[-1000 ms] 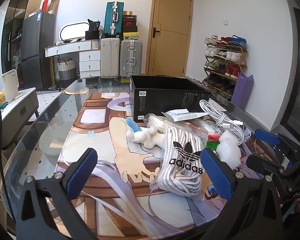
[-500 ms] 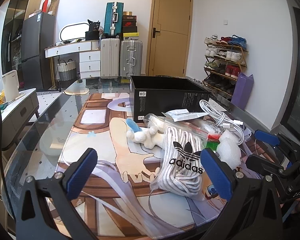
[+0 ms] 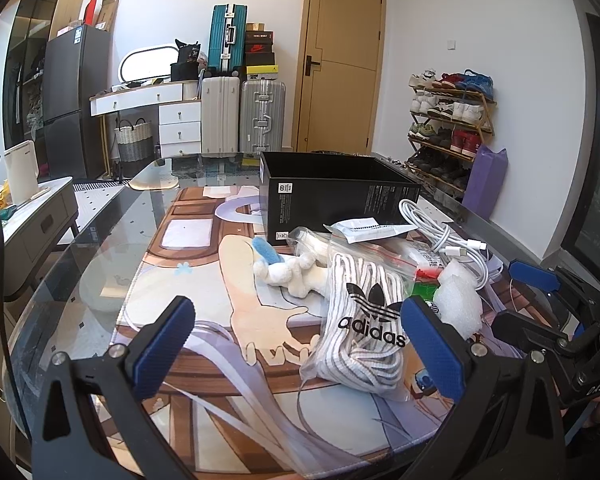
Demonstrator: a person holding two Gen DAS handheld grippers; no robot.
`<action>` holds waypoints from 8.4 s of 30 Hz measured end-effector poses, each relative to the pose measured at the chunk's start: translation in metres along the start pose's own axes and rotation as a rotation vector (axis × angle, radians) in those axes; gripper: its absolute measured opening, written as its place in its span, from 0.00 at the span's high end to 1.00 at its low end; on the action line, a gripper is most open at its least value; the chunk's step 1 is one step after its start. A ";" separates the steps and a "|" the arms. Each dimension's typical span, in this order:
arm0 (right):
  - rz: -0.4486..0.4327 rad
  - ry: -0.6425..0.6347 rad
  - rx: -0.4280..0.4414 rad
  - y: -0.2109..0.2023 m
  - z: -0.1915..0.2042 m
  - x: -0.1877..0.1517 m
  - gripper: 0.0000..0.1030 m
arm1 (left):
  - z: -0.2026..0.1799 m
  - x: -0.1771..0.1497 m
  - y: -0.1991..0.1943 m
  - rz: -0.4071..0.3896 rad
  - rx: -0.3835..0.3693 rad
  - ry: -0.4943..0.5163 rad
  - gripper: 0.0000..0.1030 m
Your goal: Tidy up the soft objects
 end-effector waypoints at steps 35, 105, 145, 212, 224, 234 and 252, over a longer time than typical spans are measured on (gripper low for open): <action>0.037 0.008 0.036 0.002 0.007 -0.003 0.01 | 0.008 0.005 -0.001 0.003 0.016 0.011 0.00; 0.083 -0.028 0.113 0.010 0.009 0.013 0.11 | -0.026 -0.010 0.033 0.165 -0.053 0.169 0.00; 0.000 -0.052 0.071 0.002 0.000 0.046 0.11 | -0.027 0.022 0.001 0.108 -0.159 0.117 0.58; 0.079 -0.007 0.057 0.122 -0.029 0.137 0.08 | 0.013 0.114 0.119 0.121 -0.102 0.061 0.57; 0.054 -0.003 -0.013 0.102 -0.049 0.137 0.02 | 0.013 0.114 0.115 0.124 -0.089 0.056 0.21; 0.082 0.036 -0.027 0.080 -0.065 0.115 0.01 | 0.017 0.109 0.091 0.112 -0.078 0.048 0.00; 0.173 0.089 -0.092 0.047 -0.088 0.055 0.01 | 0.026 0.057 0.053 0.144 -0.013 0.044 0.00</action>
Point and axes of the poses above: each gripper's, at about its wrist camera, not at the fingertips, and y roughly the way its jaws point, z to its left, x to its top, the point moved 8 cm from there along y, roughly the way its jaws point, and after that the axes turned 10 degrees about -x, right-handed, at the moved point
